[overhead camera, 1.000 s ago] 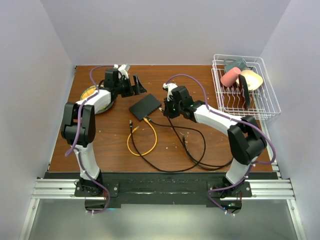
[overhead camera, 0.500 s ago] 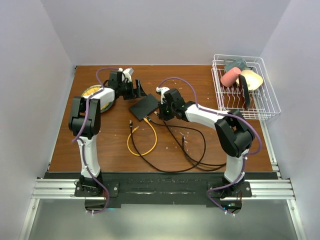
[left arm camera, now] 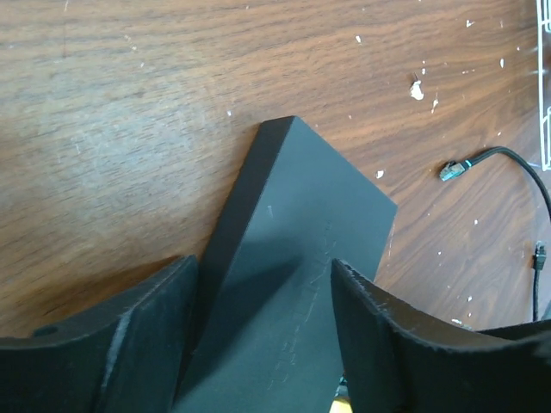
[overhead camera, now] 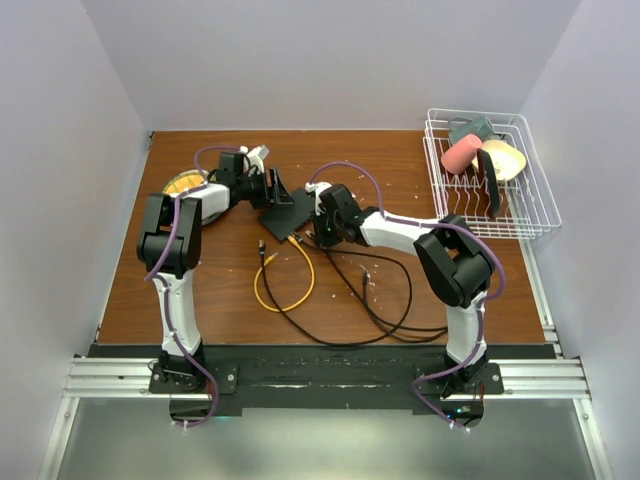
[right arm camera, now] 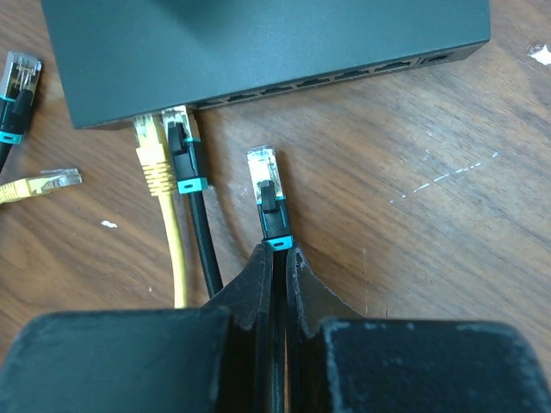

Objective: Insert the plug into the switch port

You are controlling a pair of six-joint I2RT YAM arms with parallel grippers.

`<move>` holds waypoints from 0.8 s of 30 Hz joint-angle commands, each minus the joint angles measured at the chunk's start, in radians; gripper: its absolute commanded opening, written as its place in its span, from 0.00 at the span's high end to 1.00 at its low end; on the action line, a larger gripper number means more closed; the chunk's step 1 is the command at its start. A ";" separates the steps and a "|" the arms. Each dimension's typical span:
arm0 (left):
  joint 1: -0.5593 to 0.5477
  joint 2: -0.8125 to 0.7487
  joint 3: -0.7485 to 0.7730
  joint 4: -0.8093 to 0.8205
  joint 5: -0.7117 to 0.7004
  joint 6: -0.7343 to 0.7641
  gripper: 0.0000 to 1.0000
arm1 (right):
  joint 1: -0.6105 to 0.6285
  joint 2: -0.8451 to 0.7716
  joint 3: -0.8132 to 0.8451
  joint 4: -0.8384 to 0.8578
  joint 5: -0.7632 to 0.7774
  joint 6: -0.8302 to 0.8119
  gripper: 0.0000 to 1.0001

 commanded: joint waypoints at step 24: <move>0.008 -0.019 -0.031 -0.011 0.060 -0.012 0.45 | 0.026 0.005 0.053 0.046 0.065 0.021 1.00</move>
